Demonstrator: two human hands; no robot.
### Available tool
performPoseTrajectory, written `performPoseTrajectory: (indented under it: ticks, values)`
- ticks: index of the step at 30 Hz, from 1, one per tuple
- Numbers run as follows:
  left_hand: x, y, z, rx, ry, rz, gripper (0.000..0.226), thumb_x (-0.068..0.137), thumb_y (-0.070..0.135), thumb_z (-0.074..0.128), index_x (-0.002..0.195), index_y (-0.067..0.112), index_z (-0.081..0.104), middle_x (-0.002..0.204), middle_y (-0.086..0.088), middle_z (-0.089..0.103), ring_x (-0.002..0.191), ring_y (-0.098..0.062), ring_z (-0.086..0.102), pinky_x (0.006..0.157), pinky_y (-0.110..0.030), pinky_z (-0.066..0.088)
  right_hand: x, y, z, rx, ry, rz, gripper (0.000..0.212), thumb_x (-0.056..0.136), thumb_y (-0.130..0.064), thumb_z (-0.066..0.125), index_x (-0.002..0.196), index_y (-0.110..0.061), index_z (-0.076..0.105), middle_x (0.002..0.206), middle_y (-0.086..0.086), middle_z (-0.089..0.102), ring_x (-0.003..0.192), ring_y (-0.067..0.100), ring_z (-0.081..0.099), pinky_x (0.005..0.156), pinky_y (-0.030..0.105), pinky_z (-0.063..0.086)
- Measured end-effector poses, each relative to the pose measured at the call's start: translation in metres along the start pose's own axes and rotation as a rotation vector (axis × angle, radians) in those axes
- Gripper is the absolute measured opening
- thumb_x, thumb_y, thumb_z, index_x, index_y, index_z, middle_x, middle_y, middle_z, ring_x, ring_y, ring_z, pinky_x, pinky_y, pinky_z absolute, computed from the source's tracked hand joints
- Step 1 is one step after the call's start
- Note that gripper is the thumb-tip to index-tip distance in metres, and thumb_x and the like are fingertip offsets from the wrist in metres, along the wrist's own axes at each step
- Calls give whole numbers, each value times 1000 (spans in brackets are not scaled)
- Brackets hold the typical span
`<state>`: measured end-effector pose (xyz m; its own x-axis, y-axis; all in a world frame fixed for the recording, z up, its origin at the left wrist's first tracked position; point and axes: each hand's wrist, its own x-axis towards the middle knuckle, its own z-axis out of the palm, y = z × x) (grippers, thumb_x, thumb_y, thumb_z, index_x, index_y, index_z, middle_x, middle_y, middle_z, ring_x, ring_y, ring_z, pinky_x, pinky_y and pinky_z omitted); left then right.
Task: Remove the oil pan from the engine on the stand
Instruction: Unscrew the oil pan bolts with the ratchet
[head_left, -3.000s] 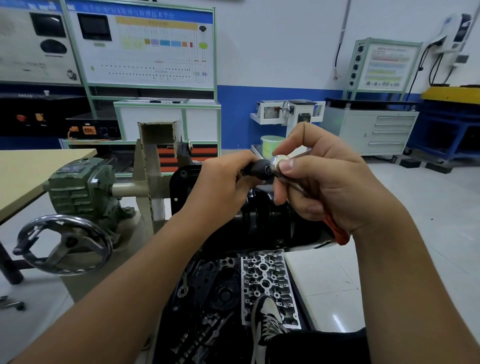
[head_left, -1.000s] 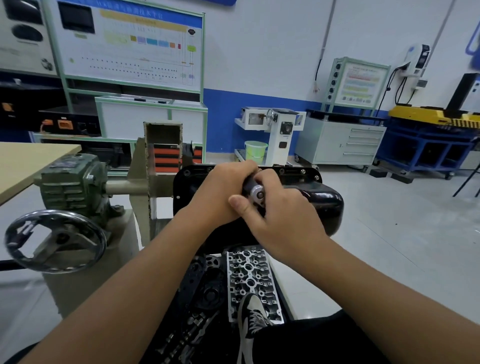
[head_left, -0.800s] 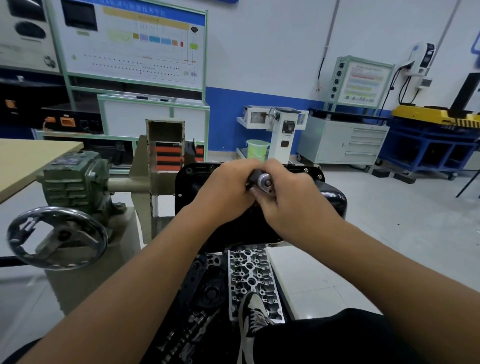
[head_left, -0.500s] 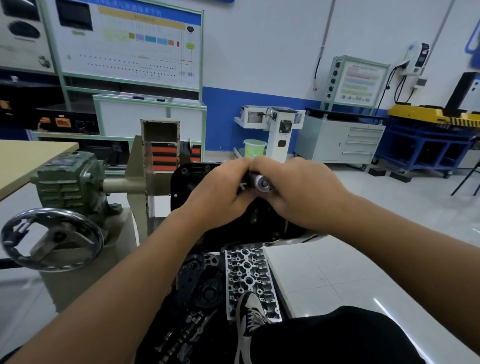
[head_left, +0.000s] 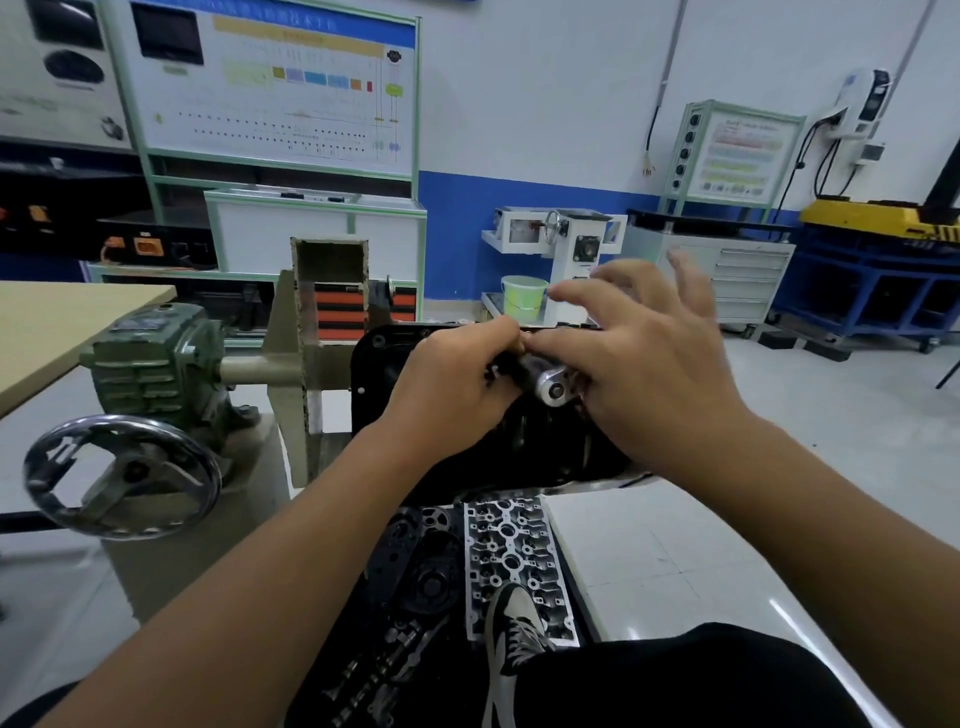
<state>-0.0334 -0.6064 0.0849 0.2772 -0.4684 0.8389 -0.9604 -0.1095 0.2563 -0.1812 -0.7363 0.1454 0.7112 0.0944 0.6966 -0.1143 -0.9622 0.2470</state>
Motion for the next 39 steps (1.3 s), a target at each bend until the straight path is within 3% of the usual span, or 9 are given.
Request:
performPoseTrajectory:
  ticks: [5,15,22,25,28,31,33,35,39]
  values:
    - [-2,2,7,71,72,-52,8,88,8,68,87,5,61,76,-6,64,70,-36,57,60,-47,50,-16,-28,10,262,-83,178,21,90,-25,67,110,-20,70,86,2,72,78,34,66,69,37,47]
    - [0,12,8,211,187,-89,10,90,13,66,88,16,56,77,4,57,62,-25,51,49,-40,46,-2,-17,-8,189,97,235,27,84,-14,64,100,-22,84,107,-1,78,106,37,61,109,56,34]
    - [7,24,18,283,201,-280,12,96,25,65,94,22,53,88,3,57,72,-27,55,56,-42,49,-8,-26,-13,168,-283,175,41,96,-47,52,67,-19,45,62,-6,51,66,25,54,64,37,37]
    - [4,18,10,183,114,-94,13,91,19,66,105,17,64,102,2,65,91,-26,60,69,-47,53,1,-11,-17,112,-221,202,17,96,-27,54,90,-22,69,83,-1,68,93,31,61,94,45,42]
    - [-6,16,8,194,30,73,23,91,10,70,113,5,70,111,-6,72,106,-29,66,83,-46,57,9,-1,-16,13,-281,187,31,95,-17,57,120,-27,73,123,-4,69,139,29,42,124,56,1]
    - [-6,13,11,135,46,-17,27,92,8,60,116,5,69,110,-8,73,100,-32,68,80,-50,57,6,-8,-6,24,-296,187,19,96,-15,55,109,-23,67,97,-2,65,114,30,56,124,56,12]
    - [-4,11,10,98,34,-35,29,89,5,57,116,4,70,110,-8,73,101,-33,68,82,-50,56,-2,-13,-1,92,-235,199,9,98,-27,60,92,-25,54,73,-6,50,80,25,53,99,44,44]
    - [-6,10,10,78,23,7,30,86,-3,61,114,0,71,112,-10,74,104,-34,69,86,-49,56,-12,-13,4,298,-254,232,26,95,-36,66,80,-28,47,69,-11,50,67,18,52,64,35,42]
    - [-13,6,12,102,2,146,29,87,0,71,116,0,73,122,-11,73,113,-30,71,90,-47,58,-36,-17,12,684,-224,339,34,81,-44,78,65,-35,49,71,-23,62,61,3,60,53,15,37]
